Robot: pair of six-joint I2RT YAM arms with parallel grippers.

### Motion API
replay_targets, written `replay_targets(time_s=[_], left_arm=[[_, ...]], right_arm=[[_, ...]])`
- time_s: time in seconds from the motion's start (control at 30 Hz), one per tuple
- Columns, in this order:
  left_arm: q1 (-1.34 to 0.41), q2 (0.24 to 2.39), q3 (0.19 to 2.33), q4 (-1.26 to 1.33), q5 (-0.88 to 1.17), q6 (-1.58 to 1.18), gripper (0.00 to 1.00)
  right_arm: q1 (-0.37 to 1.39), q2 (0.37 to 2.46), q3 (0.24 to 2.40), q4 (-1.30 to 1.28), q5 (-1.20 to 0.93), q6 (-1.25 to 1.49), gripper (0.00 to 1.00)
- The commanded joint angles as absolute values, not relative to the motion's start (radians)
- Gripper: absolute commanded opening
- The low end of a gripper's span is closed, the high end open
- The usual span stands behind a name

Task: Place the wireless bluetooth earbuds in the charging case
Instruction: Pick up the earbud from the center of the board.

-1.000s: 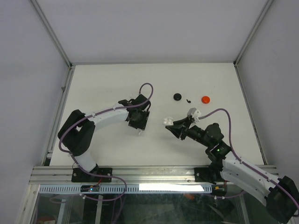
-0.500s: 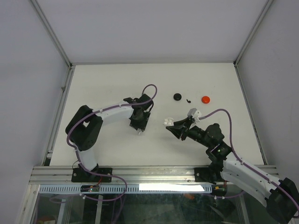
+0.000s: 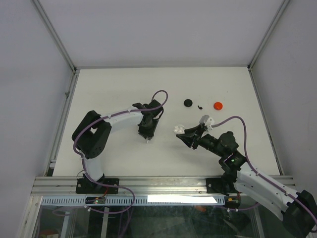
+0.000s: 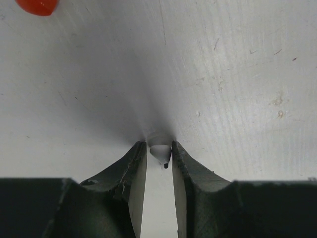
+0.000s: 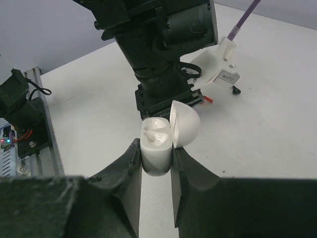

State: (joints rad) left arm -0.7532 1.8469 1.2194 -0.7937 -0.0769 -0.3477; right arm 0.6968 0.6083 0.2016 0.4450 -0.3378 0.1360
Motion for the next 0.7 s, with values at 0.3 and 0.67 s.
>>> replay_targets(time_s=[0.3,0.67], left_arm=[[-0.765,1.766,1.233,-0.779,-0.074,-0.363,0.12],[-0.767,1.556,1.230,-0.685,-0.198,-0.460,0.04]], right_arm=[[0.693,0.644,0.218,0.531,-0.367,0.120,0.00],[0.693,0.780,0.172,0.834,-0.407,0.058,0.00]])
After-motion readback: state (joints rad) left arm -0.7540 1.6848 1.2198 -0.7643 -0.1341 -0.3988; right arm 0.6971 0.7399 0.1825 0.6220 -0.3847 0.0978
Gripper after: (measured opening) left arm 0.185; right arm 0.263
